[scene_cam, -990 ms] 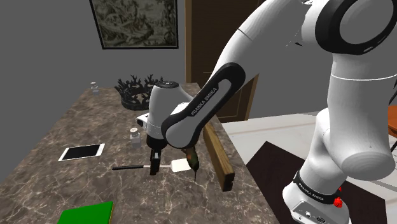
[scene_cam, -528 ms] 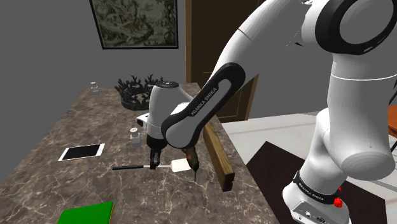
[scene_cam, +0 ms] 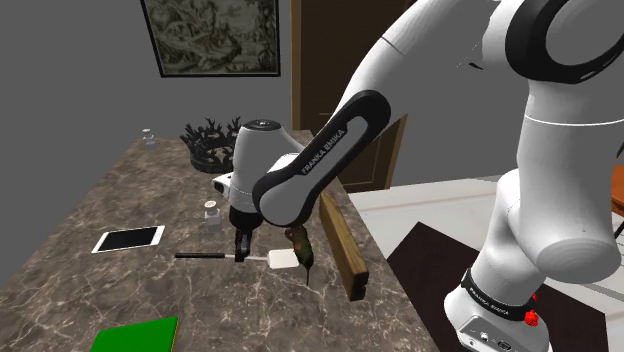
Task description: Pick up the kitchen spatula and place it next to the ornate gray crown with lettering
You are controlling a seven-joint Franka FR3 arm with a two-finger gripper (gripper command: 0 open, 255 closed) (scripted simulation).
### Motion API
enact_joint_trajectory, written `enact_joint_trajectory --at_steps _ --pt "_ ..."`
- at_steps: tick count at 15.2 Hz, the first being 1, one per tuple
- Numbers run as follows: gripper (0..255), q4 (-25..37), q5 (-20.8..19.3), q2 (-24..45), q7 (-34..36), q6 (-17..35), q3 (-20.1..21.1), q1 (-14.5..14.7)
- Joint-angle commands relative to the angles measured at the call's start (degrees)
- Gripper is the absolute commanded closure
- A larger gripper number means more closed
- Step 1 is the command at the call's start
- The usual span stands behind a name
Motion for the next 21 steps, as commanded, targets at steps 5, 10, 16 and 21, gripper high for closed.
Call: enact_joint_trajectory --at_steps 5,10,16,21 --pt "255 0.7 0.5 -3.7 0.0 -4.3 0.2 -0.2" --pt "255 1.7 0.8 -6.3 0.0 -7.9 0.3 -0.4" --pt "255 3.3 1.1 -9.2 0.1 -12.3 0.3 -0.5" --pt "255 4.9 1.3 -11.2 0.2 -16.0 0.3 -0.6"
